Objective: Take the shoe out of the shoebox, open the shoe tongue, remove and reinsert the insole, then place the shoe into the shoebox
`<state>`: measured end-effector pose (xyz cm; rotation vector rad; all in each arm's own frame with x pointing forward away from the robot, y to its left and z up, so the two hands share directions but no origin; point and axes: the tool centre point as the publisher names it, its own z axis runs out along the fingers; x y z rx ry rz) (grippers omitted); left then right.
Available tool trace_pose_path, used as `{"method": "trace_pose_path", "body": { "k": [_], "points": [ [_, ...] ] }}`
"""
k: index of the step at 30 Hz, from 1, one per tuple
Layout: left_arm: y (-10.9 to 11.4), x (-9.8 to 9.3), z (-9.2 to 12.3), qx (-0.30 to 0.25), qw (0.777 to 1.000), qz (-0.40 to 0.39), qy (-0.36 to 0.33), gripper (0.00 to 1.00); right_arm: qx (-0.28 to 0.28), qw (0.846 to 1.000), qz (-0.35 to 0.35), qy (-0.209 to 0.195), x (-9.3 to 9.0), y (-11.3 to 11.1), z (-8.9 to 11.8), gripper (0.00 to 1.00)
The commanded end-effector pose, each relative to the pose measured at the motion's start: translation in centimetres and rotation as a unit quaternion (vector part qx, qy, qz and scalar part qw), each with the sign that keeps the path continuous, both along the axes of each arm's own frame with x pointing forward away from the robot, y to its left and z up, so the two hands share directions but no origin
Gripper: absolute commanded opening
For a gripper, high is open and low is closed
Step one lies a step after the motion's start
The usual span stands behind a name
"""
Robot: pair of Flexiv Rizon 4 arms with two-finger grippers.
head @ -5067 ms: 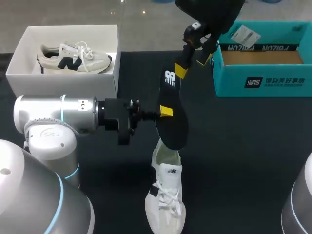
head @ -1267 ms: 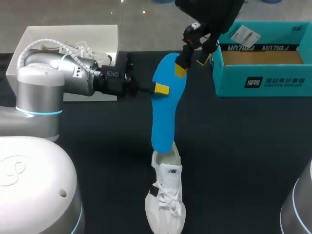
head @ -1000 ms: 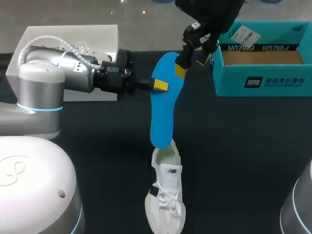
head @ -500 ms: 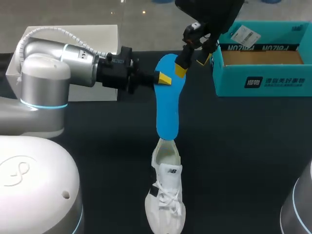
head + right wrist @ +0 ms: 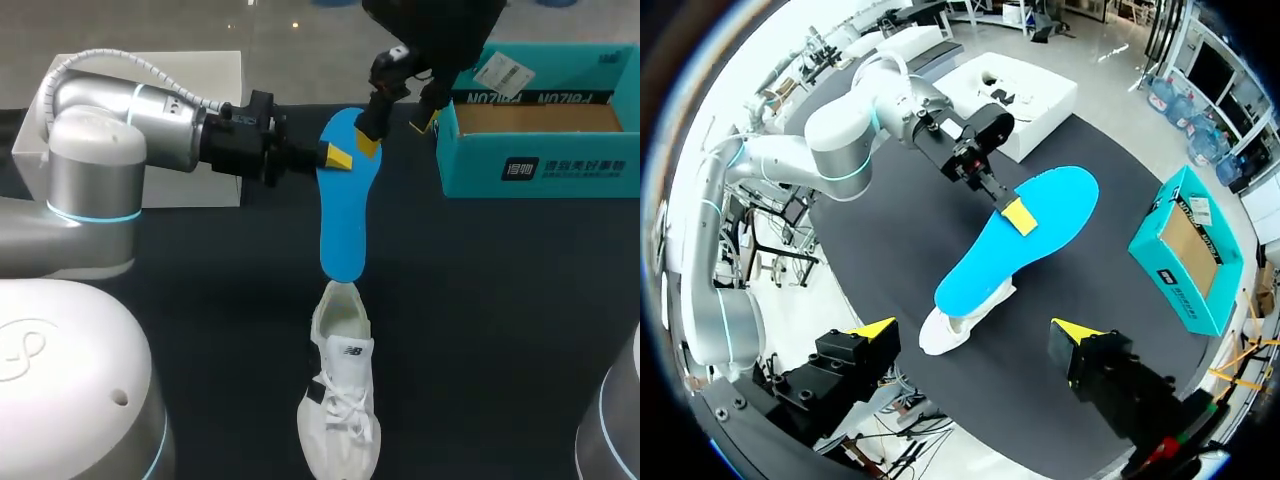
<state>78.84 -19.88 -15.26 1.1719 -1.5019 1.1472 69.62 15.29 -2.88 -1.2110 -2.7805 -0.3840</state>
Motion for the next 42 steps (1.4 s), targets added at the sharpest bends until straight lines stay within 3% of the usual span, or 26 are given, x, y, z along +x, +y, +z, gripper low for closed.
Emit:
{"method": "trace_pose_path", "body": {
  "k": [1,28,32,35,42],
  "points": [
    [0.0,0.1,0.0,0.000,1.000,-0.001,0.000,0.00,-0.013,1.000,-0.010,-0.019,-1.0,0.0,1.0,1.00],
    [0.0,0.1,0.0,0.000,1.000,-0.001,0.000,0.00,-0.015,1.000,-0.017,-0.014,-0.9,0.2,1.3,1.00],
    [1.5,-0.6,2.1,-0.039,0.985,-0.023,-0.165,0.00,-0.015,1.000,-0.017,-0.014,-0.9,0.2,1.3,1.00],
    [2.4,-1.9,2.4,-0.045,0.969,-0.054,-0.236,0.00,-0.015,1.000,-0.017,-0.014,-0.9,0.2,1.3,1.00],
    [3.3,-4.4,1.6,-0.055,0.950,-0.042,-0.304,0.00,-0.015,1.000,-0.017,-0.014,-0.9,0.2,1.3,1.00]
  ]
}}
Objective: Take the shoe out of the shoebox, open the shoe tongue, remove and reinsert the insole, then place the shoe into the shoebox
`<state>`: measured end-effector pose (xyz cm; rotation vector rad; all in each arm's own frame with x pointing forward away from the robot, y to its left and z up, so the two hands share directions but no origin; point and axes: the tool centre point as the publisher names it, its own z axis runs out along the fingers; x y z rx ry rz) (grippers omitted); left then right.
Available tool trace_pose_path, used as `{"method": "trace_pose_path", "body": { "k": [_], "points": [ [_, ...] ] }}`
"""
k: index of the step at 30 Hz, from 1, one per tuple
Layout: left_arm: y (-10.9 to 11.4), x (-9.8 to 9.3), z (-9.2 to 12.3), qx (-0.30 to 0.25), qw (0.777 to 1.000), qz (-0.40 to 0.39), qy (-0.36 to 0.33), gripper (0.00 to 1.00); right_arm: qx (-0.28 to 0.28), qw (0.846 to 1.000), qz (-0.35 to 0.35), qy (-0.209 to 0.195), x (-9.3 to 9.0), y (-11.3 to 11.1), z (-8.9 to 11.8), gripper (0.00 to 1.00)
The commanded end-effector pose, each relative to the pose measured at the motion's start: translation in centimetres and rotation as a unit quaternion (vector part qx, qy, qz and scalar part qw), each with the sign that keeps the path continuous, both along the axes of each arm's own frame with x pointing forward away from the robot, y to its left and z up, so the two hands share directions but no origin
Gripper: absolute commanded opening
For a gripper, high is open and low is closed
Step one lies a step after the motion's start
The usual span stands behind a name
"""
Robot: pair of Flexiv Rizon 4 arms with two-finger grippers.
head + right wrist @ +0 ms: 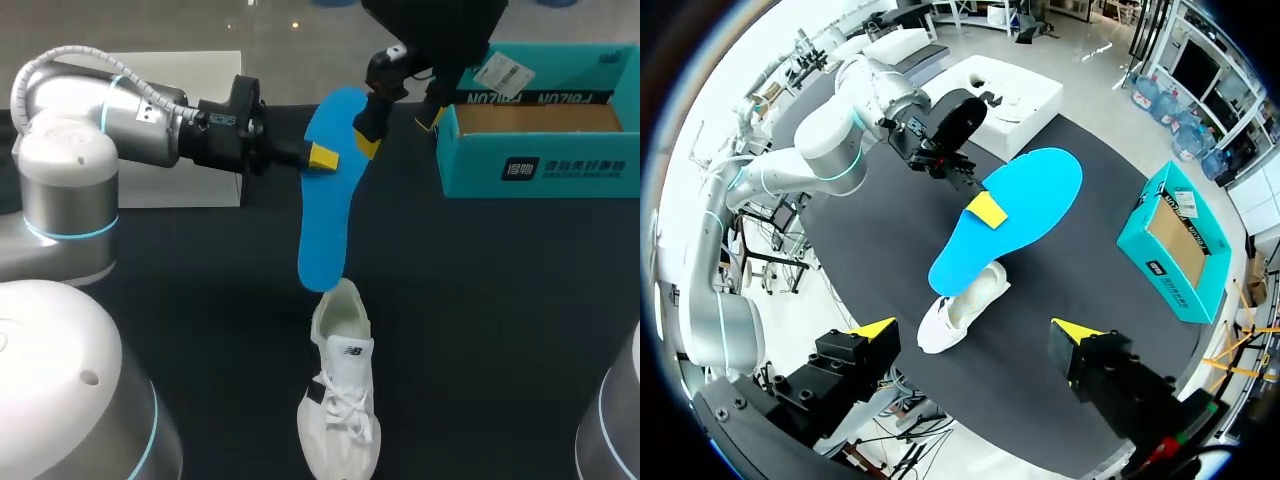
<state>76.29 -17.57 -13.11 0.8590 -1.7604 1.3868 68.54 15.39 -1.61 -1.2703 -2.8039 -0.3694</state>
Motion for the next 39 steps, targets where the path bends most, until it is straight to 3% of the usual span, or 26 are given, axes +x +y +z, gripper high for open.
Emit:
{"method": "trace_pose_path", "body": {
  "k": [1,4,9,31,32,34,36,39],
  "points": [
    [1.0,-2.1,-0.6,-0.034,0.991,0.012,-0.128,0.00,-0.001,1.000,0.000,0.001,0.1,0.1,0.0,1.00],
    [1.1,-2.5,-0.5,-0.054,0.989,0.029,-0.131,0.00,-0.001,1.000,0.000,0.001,0.1,0.1,0.0,1.00],
    [0.6,-3.0,-0.5,-0.042,0.992,0.040,-0.110,0.00,-0.001,1.000,0.000,0.001,0.1,0.1,0.0,1.00],
    [0.6,-3.0,-0.5,-0.042,0.992,0.040,-0.110,0.00,-0.001,1.000,0.000,0.001,0.1,0.1,0.0,1.00],
    [0.4,-3.2,0.2,-0.036,0.987,0.040,-0.149,0.00,-0.001,1.000,0.000,0.001,0.1,0.1,0.0,1.00],
    [0.2,-3.5,1.8,-0.086,0.969,0.021,-0.229,0.00,-0.001,1.000,0.000,0.001,0.1,0.1,0.0,1.00],
    [0.6,-4.0,2.5,-0.084,0.939,-0.020,-0.334,0.00,-0.001,1.000,0.000,0.001,0.1,0.1,0.0,1.00],
    [1.2,-4.8,2.4,-0.106,0.914,-0.053,-0.388,0.00,-0.001,1.000,0.000,0.001,0.1,0.1,0.0,1.00]
  ]
}}
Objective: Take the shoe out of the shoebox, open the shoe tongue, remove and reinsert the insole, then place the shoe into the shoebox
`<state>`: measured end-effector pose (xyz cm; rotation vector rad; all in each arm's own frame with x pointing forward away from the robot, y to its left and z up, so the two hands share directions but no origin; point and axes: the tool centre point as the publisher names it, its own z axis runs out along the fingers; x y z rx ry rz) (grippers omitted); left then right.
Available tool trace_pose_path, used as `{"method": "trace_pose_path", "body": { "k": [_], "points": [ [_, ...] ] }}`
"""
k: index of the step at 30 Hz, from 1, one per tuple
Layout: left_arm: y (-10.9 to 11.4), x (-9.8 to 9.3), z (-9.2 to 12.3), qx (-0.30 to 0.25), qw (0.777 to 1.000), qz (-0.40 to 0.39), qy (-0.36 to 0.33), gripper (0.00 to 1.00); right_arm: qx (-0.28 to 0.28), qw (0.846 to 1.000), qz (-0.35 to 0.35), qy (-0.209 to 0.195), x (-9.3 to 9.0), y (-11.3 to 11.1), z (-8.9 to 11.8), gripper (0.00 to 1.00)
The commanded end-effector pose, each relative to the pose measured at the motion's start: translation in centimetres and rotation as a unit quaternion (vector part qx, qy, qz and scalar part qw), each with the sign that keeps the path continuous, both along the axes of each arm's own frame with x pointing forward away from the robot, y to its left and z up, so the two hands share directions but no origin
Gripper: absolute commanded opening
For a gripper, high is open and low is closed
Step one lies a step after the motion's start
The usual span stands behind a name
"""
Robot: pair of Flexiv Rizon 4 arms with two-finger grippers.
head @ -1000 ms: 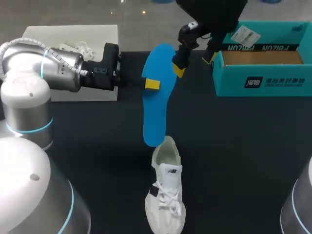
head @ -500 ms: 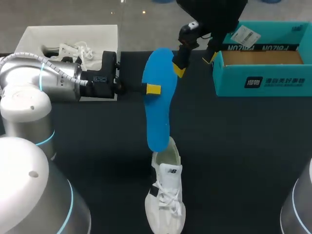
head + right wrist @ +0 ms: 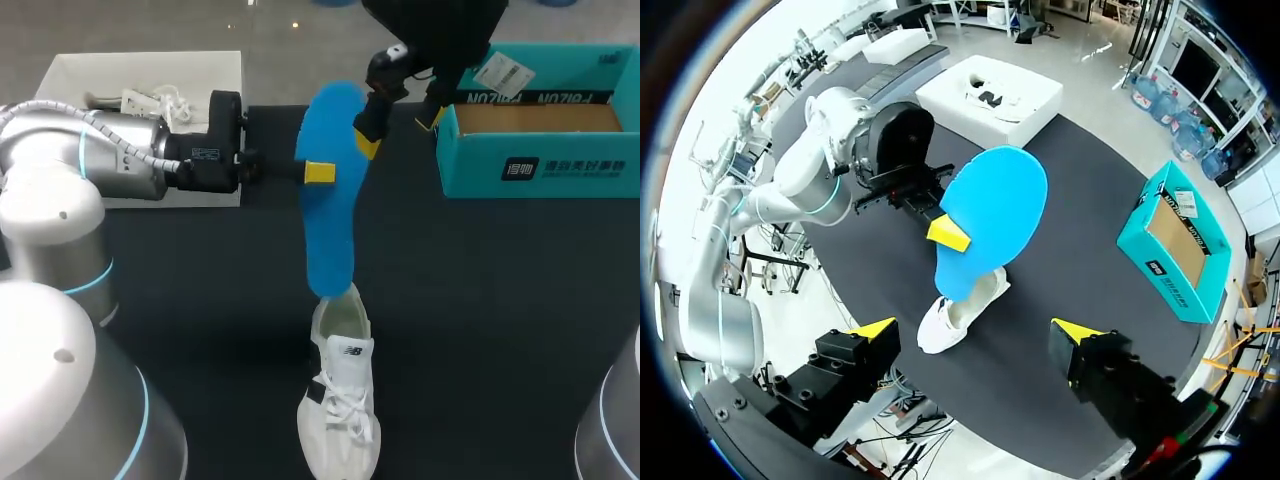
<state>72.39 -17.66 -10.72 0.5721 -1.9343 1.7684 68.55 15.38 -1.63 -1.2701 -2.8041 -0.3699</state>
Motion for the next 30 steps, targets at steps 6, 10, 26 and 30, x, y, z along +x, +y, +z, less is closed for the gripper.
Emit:
{"method": "trace_pose_path", "body": {
  "k": [6,10,26,30],
  "points": [
    [2.6,-1.9,-1.2,-0.027,0.956,-0.092,-0.276,0.00,-0.001,1.000,0.000,0.001,0.1,0.1,0.0,1.00],
    [3.2,-2.3,-1.9,-0.031,0.947,-0.088,-0.309,0.00,-0.001,1.000,0.000,0.001,0.1,0.1,0.0,1.00],
    [3.1,-3.6,-3.3,-0.034,0.941,-0.064,-0.330,0.00,-0.001,1.000,0.000,0.001,0.1,0.1,0.0,1.00],
    [3.1,-3.6,-3.3,-0.034,0.941,-0.064,-0.330,0.00,-0.001,1.000,0.000,0.001,0.1,0.1,0.0,1.00]
  ]
}}
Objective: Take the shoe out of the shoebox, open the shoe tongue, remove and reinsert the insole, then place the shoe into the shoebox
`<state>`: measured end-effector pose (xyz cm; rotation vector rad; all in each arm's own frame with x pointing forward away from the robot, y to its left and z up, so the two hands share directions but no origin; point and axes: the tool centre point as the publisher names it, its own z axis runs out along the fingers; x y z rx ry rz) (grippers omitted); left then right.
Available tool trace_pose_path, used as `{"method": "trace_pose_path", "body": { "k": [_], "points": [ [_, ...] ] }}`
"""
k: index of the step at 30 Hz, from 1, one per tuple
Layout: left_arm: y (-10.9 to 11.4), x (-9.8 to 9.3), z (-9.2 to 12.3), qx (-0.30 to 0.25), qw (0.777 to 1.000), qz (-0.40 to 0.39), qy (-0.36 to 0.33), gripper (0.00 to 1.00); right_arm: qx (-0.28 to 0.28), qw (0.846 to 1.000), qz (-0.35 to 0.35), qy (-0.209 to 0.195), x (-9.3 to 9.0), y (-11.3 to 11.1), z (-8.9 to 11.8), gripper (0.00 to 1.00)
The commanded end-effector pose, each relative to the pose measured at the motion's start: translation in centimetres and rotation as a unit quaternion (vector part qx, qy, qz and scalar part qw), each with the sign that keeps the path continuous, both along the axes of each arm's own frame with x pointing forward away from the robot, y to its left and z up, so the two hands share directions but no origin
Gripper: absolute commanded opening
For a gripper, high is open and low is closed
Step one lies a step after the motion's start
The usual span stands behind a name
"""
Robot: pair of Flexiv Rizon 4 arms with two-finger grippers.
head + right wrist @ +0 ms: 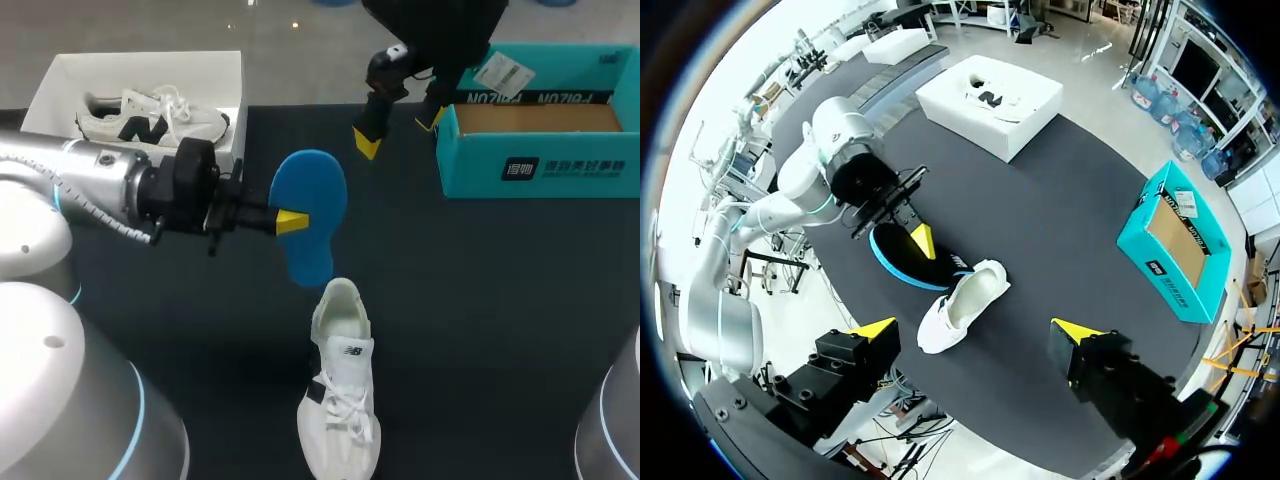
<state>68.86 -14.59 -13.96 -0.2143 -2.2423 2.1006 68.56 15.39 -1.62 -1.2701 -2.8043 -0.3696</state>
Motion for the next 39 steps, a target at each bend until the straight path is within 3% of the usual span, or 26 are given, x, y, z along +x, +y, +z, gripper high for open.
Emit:
{"method": "trace_pose_path", "body": {
  "k": [1,8,10,12,13,22,27,34,39],
  "points": [
    [0.0,-0.1,0.0,0.000,1.000,0.001,0.000,0.00,-0.001,1.000,0.000,0.001,0.1,0.1,0.0,1.00],
    [0.0,-0.1,0.0,0.000,1.000,0.001,0.000,0.00,-0.001,1.000,0.000,0.001,0.1,0.1,0.0,1.00],
    [-0.5,0.2,1.4,-0.010,0.997,-0.018,-0.076,0.00,-0.001,1.000,0.000,0.001,0.1,0.1,0.0,1.00],
    [-0.7,0.2,2.7,-0.026,0.979,-0.066,-0.193,0.00,-0.001,1.000,0.000,0.001,0.1,0.1,0.0,1.00],
    [-0.4,0.5,2.9,-0.031,0.979,-0.039,-0.200,0.00,-0.001,1.000,0.000,0.001,0.1,0.1,0.0,1.00],
    [0.8,0.3,3.2,-0.028,0.920,-0.070,-0.385,0.00,-0.001,1.000,0.000,0.001,0.1,0.1,0.0,1.00],
    [1.3,-0.1,2.4,-0.008,0.902,-0.066,-0.426,0.00,-0.001,1.000,0.000,0.001,0.1,0.1,0.0,1.00],
    [1.0,-1.7,1.7,0.030,0.856,-0.058,-0.512,0.00,-0.001,1.000,0.000,0.001,0.1,0.1,0.0,1.00],
    [0.9,-2.0,1.6,0.032,0.863,-0.062,-0.500,0.00,-0.001,1.000,0.000,0.001,0.1,0.1,0.0,1.00]
  ]
}}
